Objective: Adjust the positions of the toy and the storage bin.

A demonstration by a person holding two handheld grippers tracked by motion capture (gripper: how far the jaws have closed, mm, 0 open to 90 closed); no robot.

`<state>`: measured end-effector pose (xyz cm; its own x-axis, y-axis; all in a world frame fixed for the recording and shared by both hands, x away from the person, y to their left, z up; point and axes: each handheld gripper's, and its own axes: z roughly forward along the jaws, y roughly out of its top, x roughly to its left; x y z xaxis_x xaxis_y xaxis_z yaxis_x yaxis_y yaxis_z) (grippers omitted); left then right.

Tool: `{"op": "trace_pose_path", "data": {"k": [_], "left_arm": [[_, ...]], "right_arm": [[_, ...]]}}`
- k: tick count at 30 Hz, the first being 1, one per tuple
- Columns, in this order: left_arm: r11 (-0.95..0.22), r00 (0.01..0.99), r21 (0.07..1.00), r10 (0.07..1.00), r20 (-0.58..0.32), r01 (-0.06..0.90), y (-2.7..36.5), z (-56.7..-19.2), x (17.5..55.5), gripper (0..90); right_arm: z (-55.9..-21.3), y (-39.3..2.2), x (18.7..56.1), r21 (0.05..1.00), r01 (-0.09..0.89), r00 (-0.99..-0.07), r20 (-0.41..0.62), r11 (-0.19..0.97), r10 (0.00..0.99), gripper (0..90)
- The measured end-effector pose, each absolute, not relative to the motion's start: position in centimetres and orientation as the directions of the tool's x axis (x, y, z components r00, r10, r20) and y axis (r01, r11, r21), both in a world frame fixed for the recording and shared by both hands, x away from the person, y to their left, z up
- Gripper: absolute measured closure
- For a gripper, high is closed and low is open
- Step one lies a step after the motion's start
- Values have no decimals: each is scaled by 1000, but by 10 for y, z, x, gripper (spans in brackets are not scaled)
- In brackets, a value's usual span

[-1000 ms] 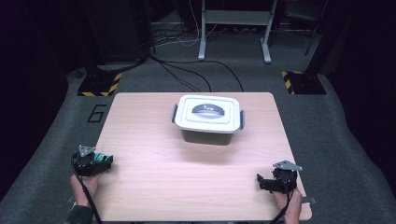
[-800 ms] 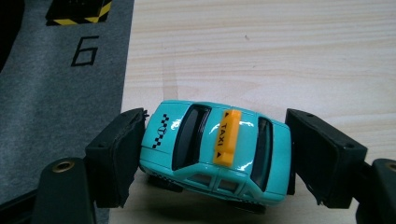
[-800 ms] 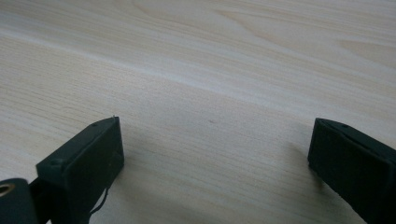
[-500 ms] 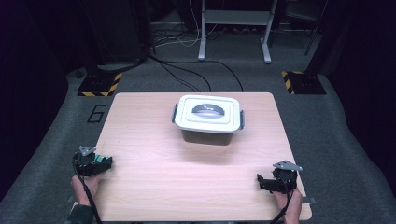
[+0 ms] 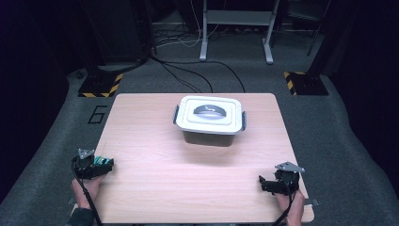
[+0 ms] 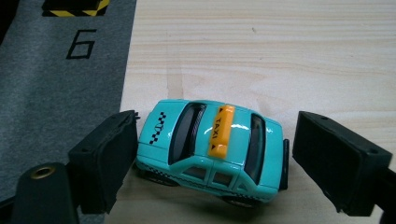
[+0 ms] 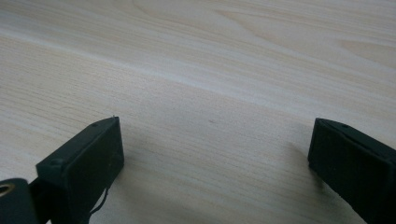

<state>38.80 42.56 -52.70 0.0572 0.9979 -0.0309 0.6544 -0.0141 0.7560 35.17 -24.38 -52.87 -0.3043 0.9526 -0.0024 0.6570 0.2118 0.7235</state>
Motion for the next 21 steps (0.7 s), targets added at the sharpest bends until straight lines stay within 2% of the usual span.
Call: {"op": "trace_pose_path", "data": {"k": [11,21], "left_arm": [[-34,74,779,997,-16,627,420,-514,373,42],[-76,143,794,990,-15,603,401,-506,347,16]], "right_arm": [[-529,-244,352,723,657,-305,-2,212,952,26],[-529,-244,352,723,657,-305,-2,212,952,25]]}}
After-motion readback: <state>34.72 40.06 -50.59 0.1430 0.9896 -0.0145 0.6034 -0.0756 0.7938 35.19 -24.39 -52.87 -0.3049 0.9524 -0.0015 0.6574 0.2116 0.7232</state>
